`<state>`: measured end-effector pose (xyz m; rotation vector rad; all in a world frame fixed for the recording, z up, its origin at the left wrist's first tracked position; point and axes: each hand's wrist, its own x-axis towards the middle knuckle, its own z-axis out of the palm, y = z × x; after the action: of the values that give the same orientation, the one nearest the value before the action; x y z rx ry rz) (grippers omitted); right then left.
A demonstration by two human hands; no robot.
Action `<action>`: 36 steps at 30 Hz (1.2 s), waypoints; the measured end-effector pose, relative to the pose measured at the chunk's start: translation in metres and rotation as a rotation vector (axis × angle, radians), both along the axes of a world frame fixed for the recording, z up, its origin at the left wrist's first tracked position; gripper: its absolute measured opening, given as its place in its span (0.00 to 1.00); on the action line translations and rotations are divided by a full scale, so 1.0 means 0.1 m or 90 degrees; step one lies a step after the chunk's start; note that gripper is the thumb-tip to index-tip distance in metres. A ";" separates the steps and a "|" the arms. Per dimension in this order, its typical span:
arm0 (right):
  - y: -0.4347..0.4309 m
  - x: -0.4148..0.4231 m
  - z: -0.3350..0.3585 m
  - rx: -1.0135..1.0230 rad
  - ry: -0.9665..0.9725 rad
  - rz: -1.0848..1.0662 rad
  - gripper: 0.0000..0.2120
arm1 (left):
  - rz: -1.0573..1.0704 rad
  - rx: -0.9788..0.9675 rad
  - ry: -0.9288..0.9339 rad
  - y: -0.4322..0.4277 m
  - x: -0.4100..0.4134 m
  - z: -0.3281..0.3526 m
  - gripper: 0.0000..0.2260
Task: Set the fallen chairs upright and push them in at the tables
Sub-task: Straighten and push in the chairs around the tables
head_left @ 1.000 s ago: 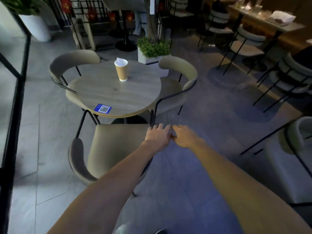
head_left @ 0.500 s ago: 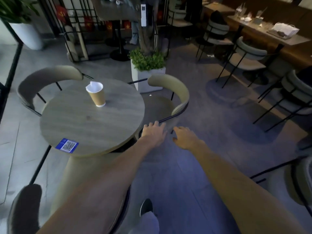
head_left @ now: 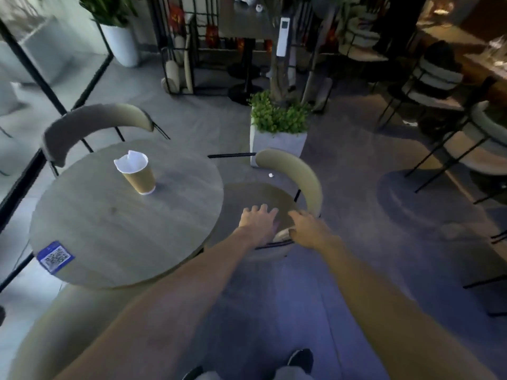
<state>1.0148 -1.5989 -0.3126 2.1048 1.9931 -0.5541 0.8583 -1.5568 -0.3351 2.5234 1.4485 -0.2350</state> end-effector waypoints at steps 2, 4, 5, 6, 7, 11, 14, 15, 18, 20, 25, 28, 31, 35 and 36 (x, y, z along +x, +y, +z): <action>0.27 0.25 -0.04 -0.005 0.010 0.044 0.26 | 0.053 0.002 0.006 0.18 0.23 -0.05 0.20; 0.47 0.44 -0.05 -0.007 0.022 0.094 0.25 | 0.102 -0.005 0.017 0.29 0.45 -0.10 0.18; 0.57 0.53 -0.04 -0.006 0.020 0.122 0.24 | 0.124 -0.007 0.021 0.34 0.55 -0.10 0.17; 0.66 0.63 -0.03 -0.009 0.017 0.148 0.25 | 0.144 -0.011 0.028 0.38 0.66 -0.11 0.16; 0.76 0.71 -0.03 -0.015 0.017 0.172 0.25 | 0.161 -0.016 0.033 0.43 0.75 -0.11 0.16; 1.26 1.06 -0.04 -0.038 0.010 0.257 0.25 | 0.207 -0.016 0.042 0.74 1.10 -0.11 0.17; 1.61 1.20 -0.09 -0.031 0.029 0.289 0.23 | 0.241 -0.002 0.048 1.01 1.26 -0.13 0.16; 1.74 1.25 -0.12 -0.033 0.035 0.297 0.22 | 0.257 -0.001 0.044 1.11 1.33 -0.14 0.15; 2.07 1.36 -0.17 -0.036 0.025 0.326 0.17 | 0.292 -0.002 0.036 1.40 1.47 -0.18 0.14; 2.28 1.44 -0.18 -0.027 0.012 0.354 0.16 | 0.319 0.000 0.034 1.56 1.57 -0.22 0.14; 2.79 1.62 -0.25 -0.033 -0.004 0.424 0.14 | 0.398 -0.003 0.006 1.79 1.78 -0.28 0.16; 3.09 1.61 -0.25 -0.052 -0.033 0.486 0.14 | 0.475 -0.005 -0.006 1.83 1.89 -0.33 0.17; 3.32 1.49 -0.25 -0.034 -0.051 0.589 0.17 | 0.564 -0.006 -0.010 1.82 2.02 -0.36 0.18; 3.42 1.39 -0.26 -0.027 -0.041 0.754 0.18 | 0.713 -0.017 -0.013 1.79 2.24 -0.37 0.18; 3.43 1.42 -0.28 -0.027 -0.043 0.791 0.17 | 0.750 -0.016 -0.015 1.78 2.31 -0.37 0.18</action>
<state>1.1565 -1.2555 -0.3406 0.5247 2.6320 -0.2419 1.0889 -1.3786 -0.3726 1.2625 2.5395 -0.0039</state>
